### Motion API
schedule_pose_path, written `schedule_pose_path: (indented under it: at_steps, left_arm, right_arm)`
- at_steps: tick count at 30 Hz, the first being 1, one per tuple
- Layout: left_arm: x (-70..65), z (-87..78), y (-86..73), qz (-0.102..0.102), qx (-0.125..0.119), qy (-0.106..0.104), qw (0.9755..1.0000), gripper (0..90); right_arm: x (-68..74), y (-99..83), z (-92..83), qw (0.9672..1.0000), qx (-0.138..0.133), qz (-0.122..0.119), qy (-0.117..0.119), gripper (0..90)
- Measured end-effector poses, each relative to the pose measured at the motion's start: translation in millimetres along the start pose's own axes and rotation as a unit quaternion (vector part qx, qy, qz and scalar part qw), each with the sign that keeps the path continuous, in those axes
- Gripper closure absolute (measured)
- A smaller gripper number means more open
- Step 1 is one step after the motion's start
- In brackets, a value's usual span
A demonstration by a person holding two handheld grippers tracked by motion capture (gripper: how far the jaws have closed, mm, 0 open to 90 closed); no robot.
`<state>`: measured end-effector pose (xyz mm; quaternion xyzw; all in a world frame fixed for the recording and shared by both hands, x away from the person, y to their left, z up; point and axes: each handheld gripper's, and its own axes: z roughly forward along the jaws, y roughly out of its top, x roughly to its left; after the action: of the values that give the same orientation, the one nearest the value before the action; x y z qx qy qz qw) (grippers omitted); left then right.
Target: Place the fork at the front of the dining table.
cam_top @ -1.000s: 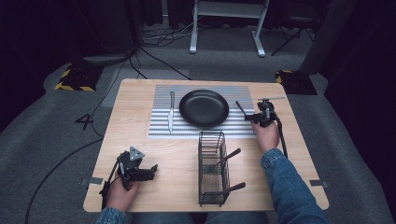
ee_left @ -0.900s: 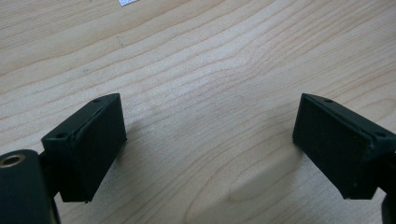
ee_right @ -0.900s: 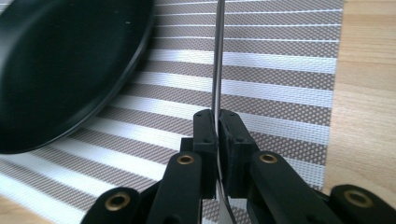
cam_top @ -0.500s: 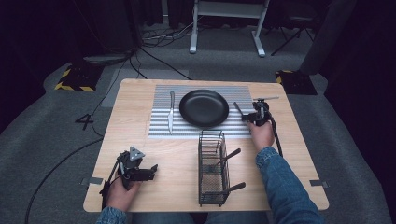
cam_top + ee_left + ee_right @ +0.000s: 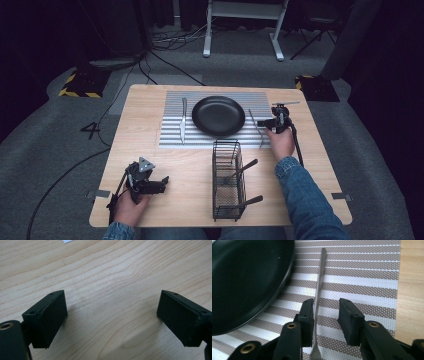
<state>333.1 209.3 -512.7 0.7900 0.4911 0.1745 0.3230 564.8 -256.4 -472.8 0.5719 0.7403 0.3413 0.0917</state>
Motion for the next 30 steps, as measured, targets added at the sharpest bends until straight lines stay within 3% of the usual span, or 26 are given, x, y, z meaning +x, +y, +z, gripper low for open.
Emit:
schedule_pose_path:
  at_steps: [4, 7, 14, 19, 24, 30]
  left_arm:
    - [0.0, 0.0, 0.0, 0.0, 0.0, 0.0, 1.0, 9.6]
    - [0.2, 0.2, 0.2, 0.001, -0.001, 0.0, 1.0, 9.5]
    - [0.2, 0.2, 0.2, 0.002, -0.001, 0.0, 1.0, 9.6]
    - [0.2, 0.2, 0.2, 0.001, -0.001, 0.0, 1.0, 9.5]
    - [0.2, 0.2, 0.2, 0.001, -0.001, 0.0, 1.0, 9.5]
    - [0.2, 0.2, 0.1, 0.001, -0.001, 0.0, 1.0, 9.5]
  right_arm:
    - [7.5, -0.5, 0.3, 0.9997, 0.005, -0.025, 0.002, 69.9]
    - [13.8, -1.4, 4.8, 0.9987, 0.023, -0.046, 0.005, 79.1]
    - [3.7, -3.1, 7.2, 0.9994, 0.03, -0.017, 0.005, 85.1]
    - [-1.5, -3.5, 4.5, 0.9993, 0.033, -0.011, -0.016, 85.0]
    - [-5.6, -4.2, -2.1, 0.9996, 0.023, -0.011, -0.015, 81.5]
    - [-3.7, -11.2, -18.5, 0.9995, 0.018, -0.028, 0.002, 69.5]
